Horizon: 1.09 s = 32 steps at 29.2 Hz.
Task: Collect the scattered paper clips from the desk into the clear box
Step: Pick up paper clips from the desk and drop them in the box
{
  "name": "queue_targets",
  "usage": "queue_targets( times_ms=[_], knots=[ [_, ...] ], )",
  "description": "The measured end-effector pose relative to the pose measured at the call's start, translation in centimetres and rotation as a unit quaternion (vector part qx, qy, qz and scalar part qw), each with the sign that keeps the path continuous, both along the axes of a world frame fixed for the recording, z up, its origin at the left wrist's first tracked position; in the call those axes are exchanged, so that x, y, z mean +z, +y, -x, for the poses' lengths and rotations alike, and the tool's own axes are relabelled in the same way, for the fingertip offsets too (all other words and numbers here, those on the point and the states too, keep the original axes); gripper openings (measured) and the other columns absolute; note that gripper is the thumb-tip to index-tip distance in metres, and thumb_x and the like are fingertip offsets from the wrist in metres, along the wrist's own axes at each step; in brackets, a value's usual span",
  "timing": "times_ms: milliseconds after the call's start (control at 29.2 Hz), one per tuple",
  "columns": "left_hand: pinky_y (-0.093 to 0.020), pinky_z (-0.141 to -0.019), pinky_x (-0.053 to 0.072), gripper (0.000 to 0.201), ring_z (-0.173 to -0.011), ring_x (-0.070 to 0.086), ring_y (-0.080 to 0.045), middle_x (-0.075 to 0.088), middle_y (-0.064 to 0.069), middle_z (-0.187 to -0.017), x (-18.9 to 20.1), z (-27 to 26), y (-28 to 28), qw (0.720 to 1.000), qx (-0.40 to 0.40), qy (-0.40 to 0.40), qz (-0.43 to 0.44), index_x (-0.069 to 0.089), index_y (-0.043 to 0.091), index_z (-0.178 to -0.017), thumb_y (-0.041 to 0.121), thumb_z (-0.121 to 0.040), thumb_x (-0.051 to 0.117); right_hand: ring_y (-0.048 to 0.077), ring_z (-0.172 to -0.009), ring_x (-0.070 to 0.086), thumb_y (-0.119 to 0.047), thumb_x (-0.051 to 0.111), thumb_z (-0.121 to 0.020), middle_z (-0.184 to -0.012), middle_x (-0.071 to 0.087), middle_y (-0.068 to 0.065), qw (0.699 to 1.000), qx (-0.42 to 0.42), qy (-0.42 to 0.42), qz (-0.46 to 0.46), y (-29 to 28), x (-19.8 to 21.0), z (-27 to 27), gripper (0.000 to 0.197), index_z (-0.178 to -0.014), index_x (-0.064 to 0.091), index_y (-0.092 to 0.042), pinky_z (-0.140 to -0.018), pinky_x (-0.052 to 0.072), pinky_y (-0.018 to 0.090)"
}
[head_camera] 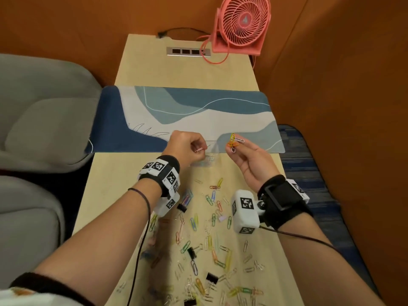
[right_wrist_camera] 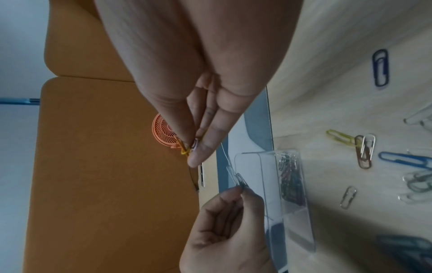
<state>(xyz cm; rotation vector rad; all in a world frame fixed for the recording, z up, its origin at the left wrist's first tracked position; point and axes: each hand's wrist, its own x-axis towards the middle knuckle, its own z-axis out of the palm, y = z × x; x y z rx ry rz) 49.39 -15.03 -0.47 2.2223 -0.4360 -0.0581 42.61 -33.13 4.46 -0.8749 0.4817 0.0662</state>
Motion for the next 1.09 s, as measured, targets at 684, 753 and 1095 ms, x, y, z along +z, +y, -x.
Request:
queue_targets(
  times_ms=[684, 753, 1095],
  knots=[
    [-0.028, -0.077, 0.053, 0.006, -0.075, 0.062, -0.009, 0.073, 0.006, -0.082, -1.5, 0.5, 0.0, 0.996, 0.004, -0.079, -0.030, 0.077, 0.020, -0.086, 0.018, -0.081, 0.075, 0.022, -0.077, 0.069, 0.007, 0.060, -0.088, -0.096, 0.067, 0.018, 0.986, 0.011, -0.002, 0.169, 1.4, -3.6, -3.0, 0.021, -0.107, 0.064, 0.000, -0.073, 0.058, 0.024],
    [-0.021, -0.073, 0.048, 0.005, -0.071, 0.057, -0.006, 0.070, 0.010, -0.077, -1.7, 0.6, 0.6, 0.995, 0.045, -0.091, 0.006, 0.077, 0.022, -0.081, 0.017, -0.079, 0.076, 0.023, -0.076, 0.069, 0.007, 0.061, -0.086, -0.093, 0.067, 0.019, 0.966, 0.037, -0.020, 0.255, 1.6, -3.6, -3.9, 0.021, -0.103, 0.067, -0.005, -0.069, 0.057, 0.022],
    [-0.019, -0.072, 0.040, 0.013, -0.077, 0.054, -0.006, 0.065, 0.014, -0.079, -2.4, 2.9, 3.9, 0.989, 0.091, -0.094, 0.062, 0.075, 0.025, -0.080, 0.012, -0.079, 0.072, 0.015, -0.071, 0.063, -0.007, 0.063, -0.081, -0.076, 0.071, -0.002, 0.615, 0.239, -0.178, 0.730, 2.5, -4.2, -6.3, 0.016, -0.085, 0.072, -0.019, -0.074, 0.055, 0.031]
  ],
)
